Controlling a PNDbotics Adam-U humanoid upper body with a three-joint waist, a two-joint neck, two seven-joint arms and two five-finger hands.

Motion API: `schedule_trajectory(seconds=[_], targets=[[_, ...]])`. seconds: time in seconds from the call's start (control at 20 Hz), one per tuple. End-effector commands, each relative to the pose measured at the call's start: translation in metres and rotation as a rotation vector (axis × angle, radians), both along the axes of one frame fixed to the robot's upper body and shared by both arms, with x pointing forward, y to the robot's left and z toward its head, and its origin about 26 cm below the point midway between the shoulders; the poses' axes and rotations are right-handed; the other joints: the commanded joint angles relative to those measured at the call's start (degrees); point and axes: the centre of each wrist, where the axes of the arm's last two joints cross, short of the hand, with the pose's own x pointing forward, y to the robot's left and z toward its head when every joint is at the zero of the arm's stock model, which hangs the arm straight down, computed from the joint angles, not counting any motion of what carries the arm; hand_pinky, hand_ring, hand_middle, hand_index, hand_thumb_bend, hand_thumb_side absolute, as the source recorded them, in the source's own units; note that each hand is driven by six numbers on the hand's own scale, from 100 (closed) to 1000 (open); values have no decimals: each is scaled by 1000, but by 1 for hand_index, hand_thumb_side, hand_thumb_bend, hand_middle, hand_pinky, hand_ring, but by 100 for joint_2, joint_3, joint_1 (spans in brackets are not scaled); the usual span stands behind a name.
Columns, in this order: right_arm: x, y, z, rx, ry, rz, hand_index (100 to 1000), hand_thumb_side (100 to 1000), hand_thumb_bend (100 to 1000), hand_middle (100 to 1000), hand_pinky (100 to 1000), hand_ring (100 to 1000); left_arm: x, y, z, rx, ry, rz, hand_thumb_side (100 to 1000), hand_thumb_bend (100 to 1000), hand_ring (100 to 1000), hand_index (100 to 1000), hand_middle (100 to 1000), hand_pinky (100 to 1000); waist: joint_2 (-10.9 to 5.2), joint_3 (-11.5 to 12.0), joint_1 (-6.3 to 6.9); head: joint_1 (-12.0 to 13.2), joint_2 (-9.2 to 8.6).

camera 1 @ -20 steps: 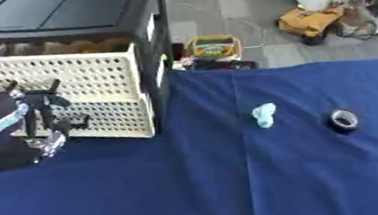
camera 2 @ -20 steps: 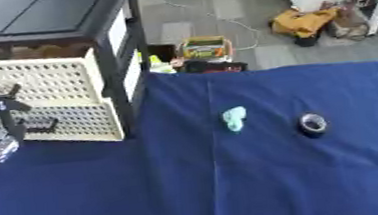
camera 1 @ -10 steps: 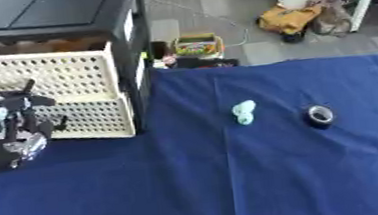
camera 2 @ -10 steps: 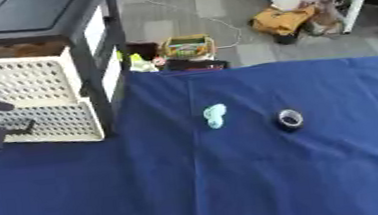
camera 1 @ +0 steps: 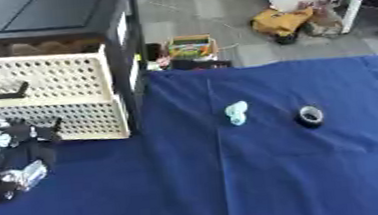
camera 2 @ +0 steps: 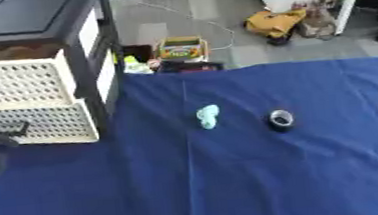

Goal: Pick up objects from table and place into drawer.

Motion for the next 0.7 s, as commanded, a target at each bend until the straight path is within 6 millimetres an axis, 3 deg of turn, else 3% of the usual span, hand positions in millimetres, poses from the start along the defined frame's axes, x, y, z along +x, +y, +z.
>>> schedule_trajectory(seconds=[0.05,0.3,0.7], targets=[[-3,-2,9,-9,-28,5,716,936,105,429,550,681,-26,-3,13,4,11,-81,1000,100,293,754,455,636,-170,6,13,-63,110],[-3,-3,9,-1,-31,3,716,936,103,430,550,682,-29,-8,7,-170,86,-286,1000,100,333,779,485,736,-212,23,12,-195,246],[-2,-2,11,5,-41,19,713,936,103,434,548,681,-27,-9,2,-373,63,-423,965,100,348,810,499,762,-220,-9,-34,-164,248]])
